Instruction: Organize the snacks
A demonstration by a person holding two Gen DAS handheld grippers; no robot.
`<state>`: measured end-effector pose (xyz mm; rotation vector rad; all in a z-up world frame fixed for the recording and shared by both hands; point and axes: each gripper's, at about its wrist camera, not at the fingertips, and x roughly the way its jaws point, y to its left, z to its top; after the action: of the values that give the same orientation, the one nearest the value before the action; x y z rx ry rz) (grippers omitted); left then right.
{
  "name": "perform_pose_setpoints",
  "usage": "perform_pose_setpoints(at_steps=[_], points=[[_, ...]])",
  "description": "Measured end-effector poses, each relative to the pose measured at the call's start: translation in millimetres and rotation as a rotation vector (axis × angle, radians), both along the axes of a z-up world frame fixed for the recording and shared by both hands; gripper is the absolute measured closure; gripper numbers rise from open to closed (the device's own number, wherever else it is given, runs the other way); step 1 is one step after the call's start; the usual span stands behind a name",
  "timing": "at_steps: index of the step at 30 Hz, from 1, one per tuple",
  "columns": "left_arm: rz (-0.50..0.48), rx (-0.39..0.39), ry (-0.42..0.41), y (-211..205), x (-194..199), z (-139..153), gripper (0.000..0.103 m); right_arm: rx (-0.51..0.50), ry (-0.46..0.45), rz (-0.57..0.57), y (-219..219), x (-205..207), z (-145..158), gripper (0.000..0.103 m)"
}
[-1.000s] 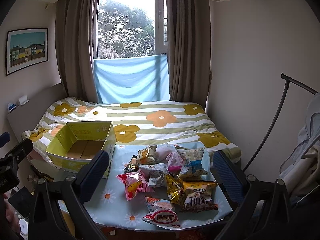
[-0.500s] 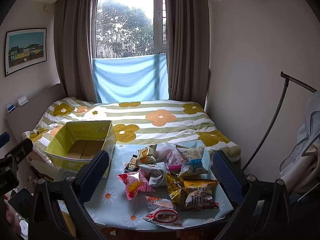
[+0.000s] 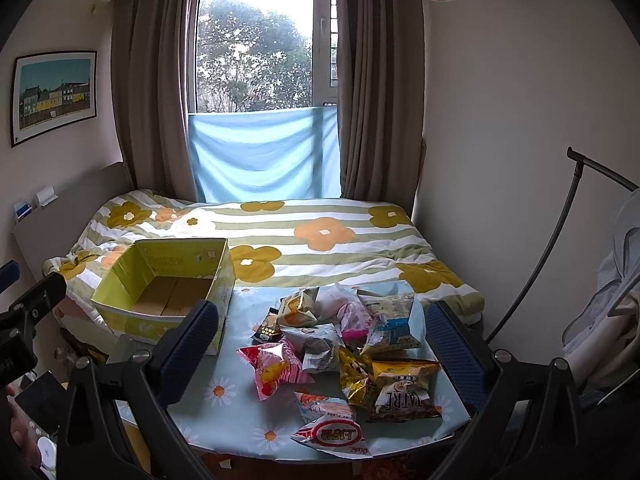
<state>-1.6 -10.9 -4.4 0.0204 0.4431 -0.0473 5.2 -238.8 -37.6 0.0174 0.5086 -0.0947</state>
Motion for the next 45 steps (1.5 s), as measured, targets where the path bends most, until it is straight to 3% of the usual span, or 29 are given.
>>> perform_pose_setpoints(at_steps=[25, 35, 45], points=[[-0.014, -0.006, 0.017, 4.4, 4.2, -3.5, 0.0, 0.001, 0.007, -0.001, 5.7, 0.8, -0.5, 0.0], [-0.094, -0.021, 0.17, 7.6, 38.1, -37.8, 0.0, 0.03, 0.1, -0.061, 0.0, 11.0, -26.3, 0.0], [-0.167, -0.104, 0.407, -18.7, 100.8, -113.5, 0.0, 0.058, 0.208, -0.076, -32.7, 50.5, -62.5, 0.0]])
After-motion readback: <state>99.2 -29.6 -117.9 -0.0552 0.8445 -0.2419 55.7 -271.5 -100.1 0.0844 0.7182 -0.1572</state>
